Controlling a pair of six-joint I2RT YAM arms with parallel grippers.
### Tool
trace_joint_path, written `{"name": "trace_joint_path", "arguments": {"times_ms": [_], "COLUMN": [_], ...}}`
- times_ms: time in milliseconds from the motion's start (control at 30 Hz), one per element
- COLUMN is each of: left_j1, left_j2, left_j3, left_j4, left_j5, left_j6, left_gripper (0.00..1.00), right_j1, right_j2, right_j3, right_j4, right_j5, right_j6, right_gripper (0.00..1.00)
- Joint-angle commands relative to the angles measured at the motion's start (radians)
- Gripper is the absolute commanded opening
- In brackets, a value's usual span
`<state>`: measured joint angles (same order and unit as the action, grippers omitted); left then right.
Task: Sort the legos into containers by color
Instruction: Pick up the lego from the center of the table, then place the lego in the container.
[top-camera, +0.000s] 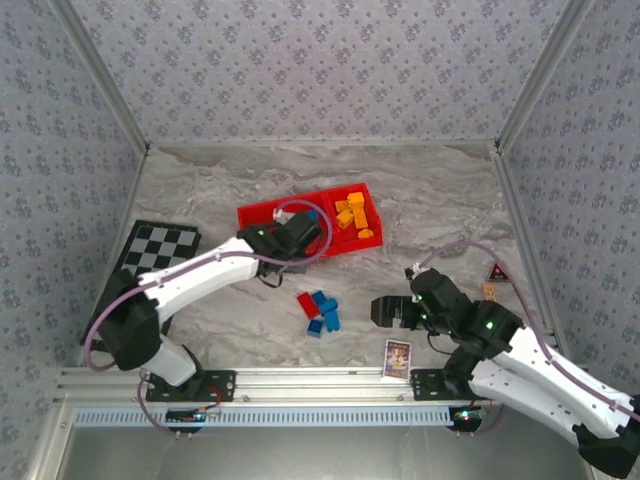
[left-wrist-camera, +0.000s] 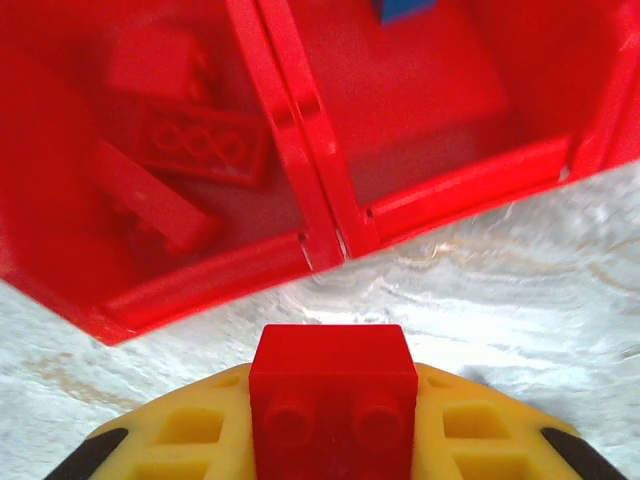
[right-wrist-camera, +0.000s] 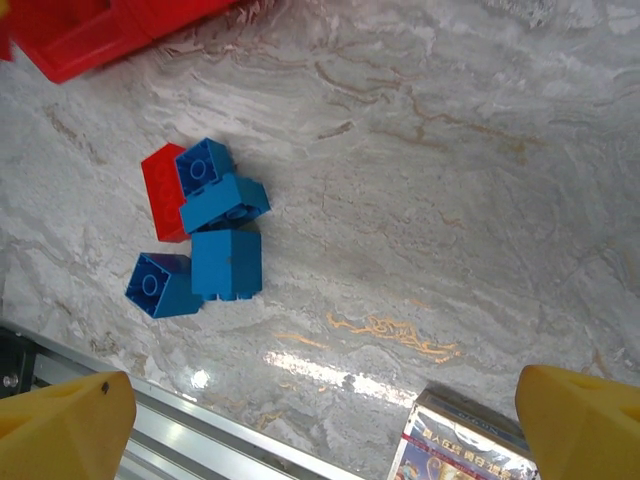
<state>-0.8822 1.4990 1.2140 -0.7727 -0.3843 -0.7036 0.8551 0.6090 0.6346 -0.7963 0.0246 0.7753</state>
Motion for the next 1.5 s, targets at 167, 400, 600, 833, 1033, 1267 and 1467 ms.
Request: {"name": "trace_joint_path", "arguments": {"times_ms": [167, 400, 600, 833, 1033, 1267, 1467], "left_j1": [0.179, 0.313, 0.338, 0.362, 0.373, 0.373, 0.372], "left_j2": [-0.001, 0.082, 0.171, 0.255, 0.287, 0.22, 0.076], "left_j3": [0.101, 0.112, 0.137, 0.153, 0.15, 0.103, 0.003], "left_j4": [-0.121, -0.019, 0.063, 0.176, 0.235, 0.326, 0.391], "left_j5": [-0.018, 0.047, 0.044, 0.008, -0.002, 0.016, 0.049], "left_j6": [0.108, 0.214, 0.27, 0.311, 0.323, 0.329, 0.334], "left_gripper": [0.27, 0.27, 0.27, 0.28, 0.37, 0.5, 0.64], "right_j1": [0.01, 0.038, 0.08, 0.114, 0.146, 0.176, 0.179], "right_j2": [0.034, 0.102, 0.117, 0.131, 0.135, 0.144, 0.155], "right_j3": [0.064, 0.127, 0.165, 0.237, 0.249, 0.236, 0.231], "right_j4": [-0.022, -0.027, -0.064, -0.103, -0.12, -0.117, -0.105], "right_j5": [0.048, 0.07, 0.105, 0.127, 0.152, 0.162, 0.167], "right_j6": [0.011, 0.004, 0.007, 0.012, 0.016, 0.025, 0.027], "right_gripper": [1.0, 1.0, 1.0, 1.0, 1.0, 1.0, 1.0]}}
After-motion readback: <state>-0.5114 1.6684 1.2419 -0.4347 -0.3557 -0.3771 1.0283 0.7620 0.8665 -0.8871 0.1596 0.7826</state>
